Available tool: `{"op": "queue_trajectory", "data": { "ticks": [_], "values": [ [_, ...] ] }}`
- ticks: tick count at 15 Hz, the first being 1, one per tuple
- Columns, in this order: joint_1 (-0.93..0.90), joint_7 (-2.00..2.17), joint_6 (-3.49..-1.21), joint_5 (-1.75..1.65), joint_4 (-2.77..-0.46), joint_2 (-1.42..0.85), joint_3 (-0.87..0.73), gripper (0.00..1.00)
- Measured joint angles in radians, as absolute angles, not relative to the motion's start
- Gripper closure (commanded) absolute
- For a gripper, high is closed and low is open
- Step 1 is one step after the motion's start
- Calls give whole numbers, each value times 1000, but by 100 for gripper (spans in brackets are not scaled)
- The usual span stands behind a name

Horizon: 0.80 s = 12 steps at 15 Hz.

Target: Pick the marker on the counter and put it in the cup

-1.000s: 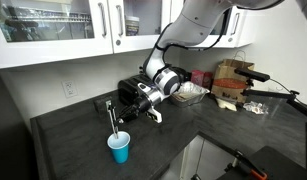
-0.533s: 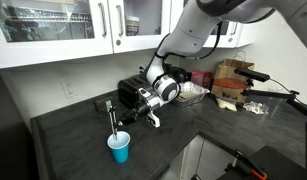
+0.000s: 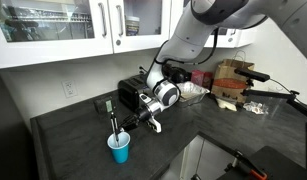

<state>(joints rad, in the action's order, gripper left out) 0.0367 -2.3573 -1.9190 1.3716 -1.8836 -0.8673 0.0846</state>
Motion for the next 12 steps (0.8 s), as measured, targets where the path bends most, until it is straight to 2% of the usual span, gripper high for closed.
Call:
{"op": "queue_trajectory", "data": {
  "ticks": [6, 12],
  "values": [
    [6, -2325, -1925, 1365, -1905, -808, 81, 0],
    [-64, -2022, -2090, 1366, -2045, -594, 80, 0]
  ]
}}
